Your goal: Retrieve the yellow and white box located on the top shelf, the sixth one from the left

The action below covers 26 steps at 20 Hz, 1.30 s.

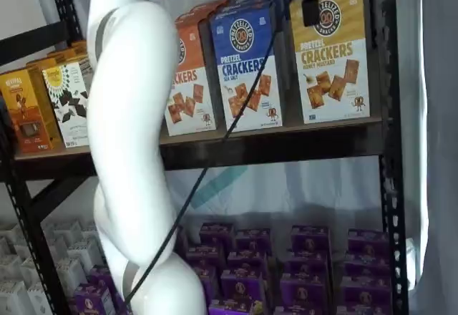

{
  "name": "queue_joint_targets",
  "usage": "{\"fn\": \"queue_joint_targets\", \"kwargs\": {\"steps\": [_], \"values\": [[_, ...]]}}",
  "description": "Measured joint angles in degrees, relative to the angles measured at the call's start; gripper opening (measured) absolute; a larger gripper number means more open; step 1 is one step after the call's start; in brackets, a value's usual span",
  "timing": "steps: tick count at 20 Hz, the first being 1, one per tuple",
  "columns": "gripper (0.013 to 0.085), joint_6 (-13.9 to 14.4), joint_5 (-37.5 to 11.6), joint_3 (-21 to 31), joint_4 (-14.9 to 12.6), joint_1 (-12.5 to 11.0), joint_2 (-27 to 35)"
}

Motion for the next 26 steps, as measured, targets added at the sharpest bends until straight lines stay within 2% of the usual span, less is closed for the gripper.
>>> {"fn": "queue_joint_targets", "kwargs": {"steps": [2, 5, 14, 15, 18, 26], "values": [[0.0770, 0.01, -0.05, -0.17, 0.05, -0.01, 0.13], [0.0690, -0.03, -0.19, -0.23, 0.09, -0.04, 0.20], [0.0690, -0.02, -0.61, 0.09, 0.07, 0.03, -0.04], [0.0650, -0.01, -0.69, 0.18, 0.20, 0.03, -0.11], [0.0650, 0.08, -0.25, -0.16, -0.12, 0.16, 0.00], [0.0650, 0.00, 1.21, -0.49, 1.24, -0.67, -0.75]]}}
